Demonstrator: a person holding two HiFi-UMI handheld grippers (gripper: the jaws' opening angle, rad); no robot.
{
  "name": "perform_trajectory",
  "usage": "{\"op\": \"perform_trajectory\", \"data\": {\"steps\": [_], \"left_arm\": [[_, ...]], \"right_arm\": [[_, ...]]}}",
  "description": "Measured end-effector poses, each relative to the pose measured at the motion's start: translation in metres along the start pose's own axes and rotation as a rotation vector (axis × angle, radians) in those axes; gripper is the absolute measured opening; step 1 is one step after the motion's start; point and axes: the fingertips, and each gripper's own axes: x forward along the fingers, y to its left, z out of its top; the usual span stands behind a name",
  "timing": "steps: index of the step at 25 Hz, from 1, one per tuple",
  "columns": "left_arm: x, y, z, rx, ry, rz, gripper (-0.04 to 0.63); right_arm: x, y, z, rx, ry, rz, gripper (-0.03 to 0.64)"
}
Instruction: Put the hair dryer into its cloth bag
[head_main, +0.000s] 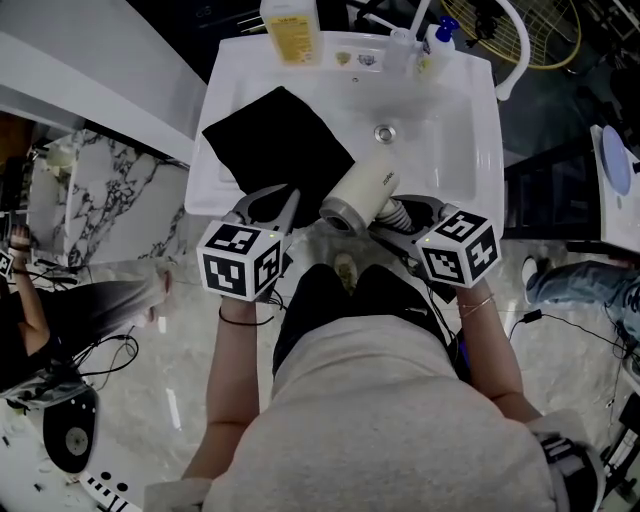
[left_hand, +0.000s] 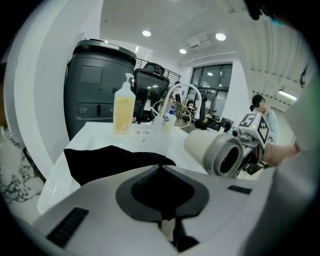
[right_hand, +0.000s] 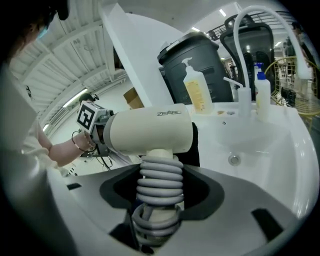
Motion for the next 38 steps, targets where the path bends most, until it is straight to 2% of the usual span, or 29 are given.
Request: {"op": "perform_trajectory", "data": {"steps": [9,14,20,24,30,34,38], "left_arm": [[-0.002,-0.002,0.012,0.007,-0.035,-0.008,0.017],[-0.003,-0.006,0.02,0.025,-0.039,-0.02,0.017],[-0.01,-0.008,0.023,0.031,-0.056,-0.007,0.017],[-0.018,-0.008,0.024,0.044,-0.064,-0.002,0.015],[-0.023,-0.008,0.018,0.054,-0.054,-0.009,0.015],[-0.023,-0.009,0.01,0.056,-0.038,-0.021,0.015],[-0.019,-0.015,0.007,0.055,-0.029,-0.036,0.015]], "right_arm": [[0.022,0.03,-0.031,-0.084,0.214,0.187,0.229],[0.033,0.035,-0.031,-0.124,0.33,0.25,0.229],[0.046,0.03,-0.016,-0.076,0.354,0.31,0.229],[0.05,0.02,-0.014,-0.026,0.378,0.314,0.229],[0.058,0.002,0.001,0.05,0.351,0.288,0.229],[0.066,-0.009,0.004,0.057,0.367,0.228,0.229],[0.079,-0.019,0.005,0.057,0.376,0.121,0.229]]}}
